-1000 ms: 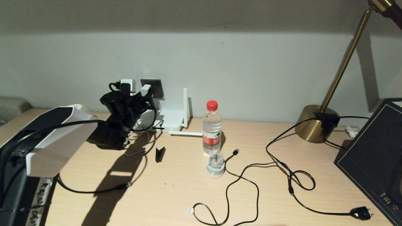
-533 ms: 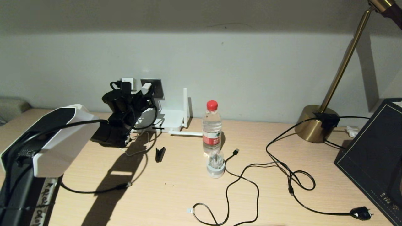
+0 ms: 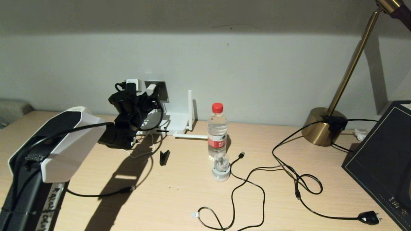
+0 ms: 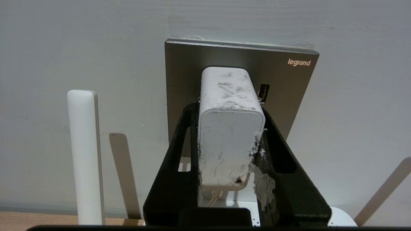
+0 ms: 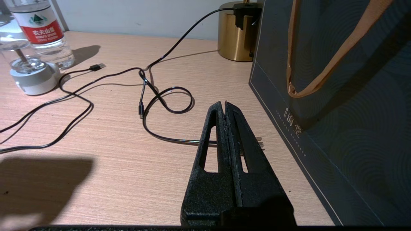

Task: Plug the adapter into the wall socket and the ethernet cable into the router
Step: Plug plug into socket

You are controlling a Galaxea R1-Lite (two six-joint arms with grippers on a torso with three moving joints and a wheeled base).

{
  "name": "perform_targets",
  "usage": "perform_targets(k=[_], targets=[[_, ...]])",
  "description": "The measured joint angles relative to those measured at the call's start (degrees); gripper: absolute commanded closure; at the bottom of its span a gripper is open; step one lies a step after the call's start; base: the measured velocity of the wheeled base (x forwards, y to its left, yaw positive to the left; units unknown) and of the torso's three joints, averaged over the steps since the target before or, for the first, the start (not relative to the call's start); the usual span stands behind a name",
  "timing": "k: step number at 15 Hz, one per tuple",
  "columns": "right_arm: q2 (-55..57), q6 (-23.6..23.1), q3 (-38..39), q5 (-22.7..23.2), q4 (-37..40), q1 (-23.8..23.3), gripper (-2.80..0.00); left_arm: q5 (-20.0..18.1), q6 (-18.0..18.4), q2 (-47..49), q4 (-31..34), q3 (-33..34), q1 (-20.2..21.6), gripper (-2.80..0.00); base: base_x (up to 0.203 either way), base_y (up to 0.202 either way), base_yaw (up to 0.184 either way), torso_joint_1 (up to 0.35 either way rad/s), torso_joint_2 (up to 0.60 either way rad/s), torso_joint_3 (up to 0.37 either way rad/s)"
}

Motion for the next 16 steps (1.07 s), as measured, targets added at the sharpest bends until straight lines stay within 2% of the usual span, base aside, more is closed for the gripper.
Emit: perform_targets(k=[16], targets=[[0.0,0.0,0.0,0.0,0.0,0.0,0.0,-0.6,0.3,3.6,-0.3,-2.5,0.8,0.0,0.0,0.0,0.0,0.0,0.0,0.0]])
